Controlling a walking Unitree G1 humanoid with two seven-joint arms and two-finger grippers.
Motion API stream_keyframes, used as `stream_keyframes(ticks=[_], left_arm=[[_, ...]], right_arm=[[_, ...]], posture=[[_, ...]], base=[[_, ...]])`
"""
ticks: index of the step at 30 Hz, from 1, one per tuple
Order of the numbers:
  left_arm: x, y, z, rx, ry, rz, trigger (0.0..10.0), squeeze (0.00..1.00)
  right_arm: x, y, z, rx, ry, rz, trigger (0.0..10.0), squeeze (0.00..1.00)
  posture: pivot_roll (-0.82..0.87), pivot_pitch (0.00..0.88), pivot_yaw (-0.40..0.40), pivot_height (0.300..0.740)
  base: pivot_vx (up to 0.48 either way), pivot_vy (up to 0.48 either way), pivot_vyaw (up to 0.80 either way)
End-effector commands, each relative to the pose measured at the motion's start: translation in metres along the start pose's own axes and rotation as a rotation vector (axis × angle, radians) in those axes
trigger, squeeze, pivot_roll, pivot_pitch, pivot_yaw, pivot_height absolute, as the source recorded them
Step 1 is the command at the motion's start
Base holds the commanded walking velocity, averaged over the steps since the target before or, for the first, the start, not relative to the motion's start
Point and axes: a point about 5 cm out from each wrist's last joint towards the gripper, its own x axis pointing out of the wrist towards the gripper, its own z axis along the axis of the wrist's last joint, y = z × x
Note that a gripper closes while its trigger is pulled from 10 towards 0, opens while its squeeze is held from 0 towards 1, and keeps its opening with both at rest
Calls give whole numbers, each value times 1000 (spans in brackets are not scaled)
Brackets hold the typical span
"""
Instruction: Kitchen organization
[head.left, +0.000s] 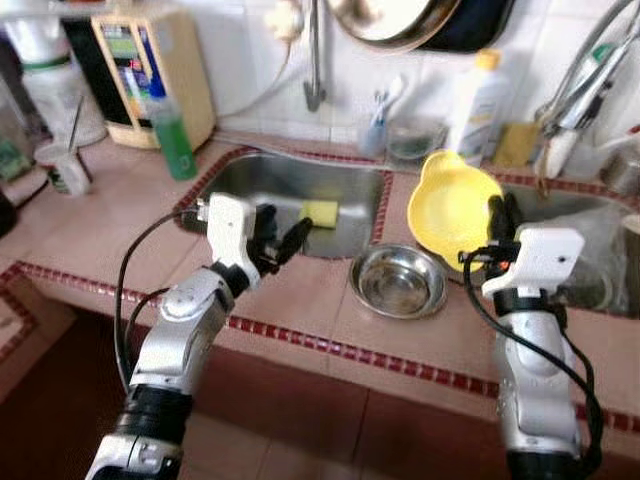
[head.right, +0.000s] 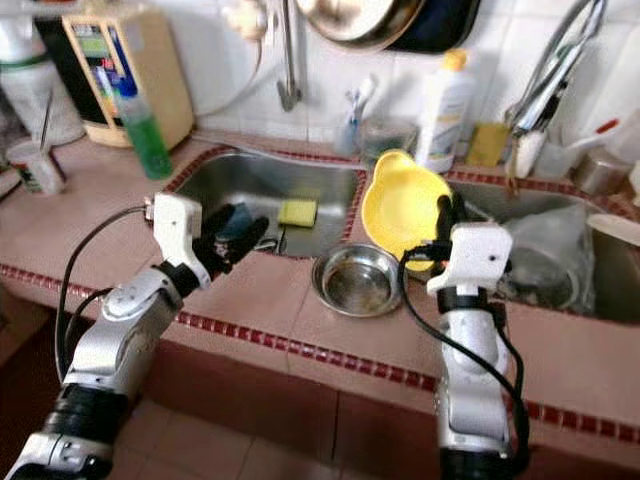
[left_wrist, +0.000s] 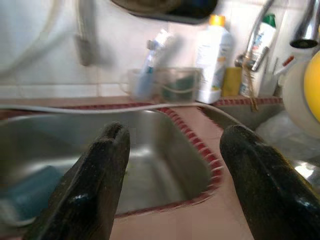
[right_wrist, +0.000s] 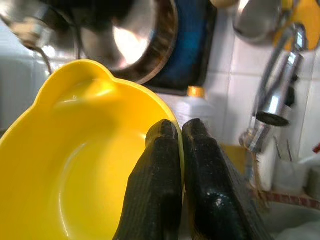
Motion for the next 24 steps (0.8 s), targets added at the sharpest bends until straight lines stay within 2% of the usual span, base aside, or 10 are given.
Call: stream_keyframes(ticks=[1,4,10,24], left_arm=[[-6,10,0,20,9,24,10000,0],[-6,9,0,24,9,17,10000,0],[-6,8,-1,26,9,25,10000,0],[-10,11,-4,22,19,80,10000,0]], right_arm=[[3,12,6,20,-23,27,10000,0],[3,13,6,20,-23,28,10000,0],[2,13,5,22,-7,27,10000,0],[4,11,2,28,18,23,10000,0]], posture=[[-113,0,42,740],[-113,0,45,740],[-113,0,45,740],[-102,0,30,740]], base=[[0,480,0],[0,409,0],[0,0,0],[0,0,-778]])
